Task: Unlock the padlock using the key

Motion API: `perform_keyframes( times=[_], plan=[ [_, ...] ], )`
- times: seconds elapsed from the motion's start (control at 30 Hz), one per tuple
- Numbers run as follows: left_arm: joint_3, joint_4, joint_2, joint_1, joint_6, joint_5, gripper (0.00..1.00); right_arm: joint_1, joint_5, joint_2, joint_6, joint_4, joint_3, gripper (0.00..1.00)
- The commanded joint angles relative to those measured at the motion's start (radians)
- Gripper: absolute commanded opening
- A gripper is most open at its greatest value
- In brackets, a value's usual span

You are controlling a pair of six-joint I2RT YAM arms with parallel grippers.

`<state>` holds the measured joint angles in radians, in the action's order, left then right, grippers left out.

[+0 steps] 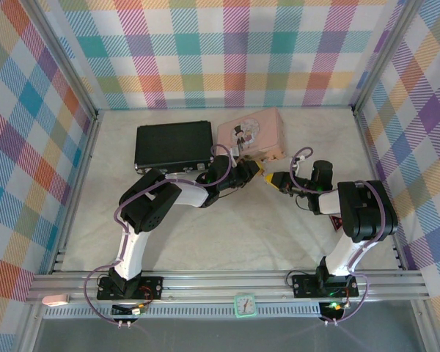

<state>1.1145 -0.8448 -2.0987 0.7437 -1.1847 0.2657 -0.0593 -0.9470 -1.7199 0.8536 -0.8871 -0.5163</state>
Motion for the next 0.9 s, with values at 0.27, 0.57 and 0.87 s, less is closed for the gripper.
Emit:
perform_keyframes(
  times=[0.27, 0.57, 0.87],
  plan=[
    [-0.055, -0.05, 0.055, 0.029, -0.108, 0.094, 0.0, -0.007, 0.049, -0.037, 0.054, 0.03, -0.085, 0.0],
    [-0.051, -0.059, 0.048, 0.036, -0.123, 0.069, 0.0, -0.022, 0.11, -0.056, 0.214, -0.084, -0.049, 0.0],
    [0.006, -0.065, 0.023, 0.04, -0.141, 0.04, 0.0, -0.06, 0.203, -0.061, 0.288, -0.121, 0.003, 0.0]
  ],
)
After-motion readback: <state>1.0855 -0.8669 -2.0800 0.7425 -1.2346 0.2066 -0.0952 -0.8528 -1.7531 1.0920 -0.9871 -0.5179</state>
